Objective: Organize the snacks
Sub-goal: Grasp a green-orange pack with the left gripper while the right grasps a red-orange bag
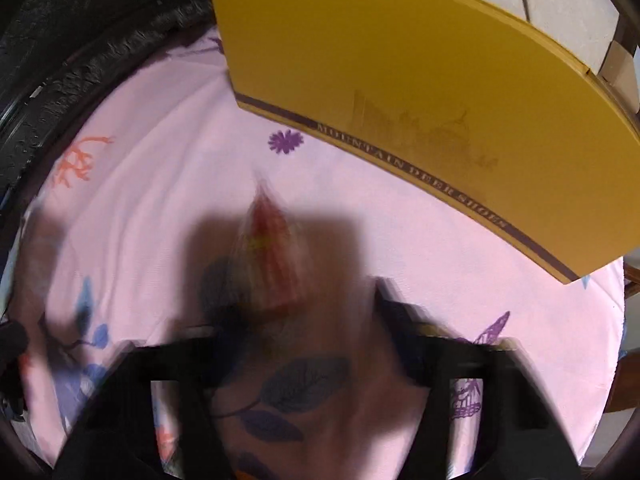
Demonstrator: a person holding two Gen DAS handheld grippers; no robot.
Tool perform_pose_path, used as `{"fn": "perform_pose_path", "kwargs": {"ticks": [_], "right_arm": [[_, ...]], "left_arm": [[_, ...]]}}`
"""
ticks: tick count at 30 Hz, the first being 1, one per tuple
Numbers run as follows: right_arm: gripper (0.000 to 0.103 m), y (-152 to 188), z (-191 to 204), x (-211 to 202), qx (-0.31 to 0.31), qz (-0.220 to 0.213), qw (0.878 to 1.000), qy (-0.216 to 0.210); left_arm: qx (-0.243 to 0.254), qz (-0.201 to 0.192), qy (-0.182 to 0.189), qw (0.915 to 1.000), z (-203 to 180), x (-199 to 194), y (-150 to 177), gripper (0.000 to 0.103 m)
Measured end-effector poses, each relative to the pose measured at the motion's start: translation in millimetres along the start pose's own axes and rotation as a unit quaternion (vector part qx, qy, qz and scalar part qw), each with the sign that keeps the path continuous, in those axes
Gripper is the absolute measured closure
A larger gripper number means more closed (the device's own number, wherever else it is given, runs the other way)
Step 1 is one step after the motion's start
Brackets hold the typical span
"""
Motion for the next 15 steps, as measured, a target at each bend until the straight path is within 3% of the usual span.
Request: {"fn": "perform_pose_path", "kwargs": {"ticks": [4, 7, 11, 15], "right_arm": [[0.082, 4, -10, -28, 0.016, -0.02, 1.0, -0.012], [0.082, 18, -21, -57, 0.025, -0.037, 0.999, -0.009], [0.082, 53, -41, -93, 0.053, -0.048, 0.997, -0.002], [0.082, 81, -51, -114, 0.082, -0.049, 0.995, -0.002]], "left_arm": [[0.031, -0.005, 0.016, 0.9994, -23, -7, 1, 0.008], [0.076, 0.003, 0.055, 0.9956, -55, -11, 9, 0.008], [0.14, 0.04, 0.093, 0.985, -99, -1, 27, 0.008], [0.158, 0.08, 0.122, 0.9766, -124, 14, 38, 0.008]]}}
Point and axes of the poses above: each gripper's, at about its wrist camera, not at the fingertips, and x roughly the way its jaws point, z to its left, y to its underside, the point moved 3 cm from there along x, roughly the way its jaws point, and after that the axes turned 7 degrees about -y, right-handed, at the moved point
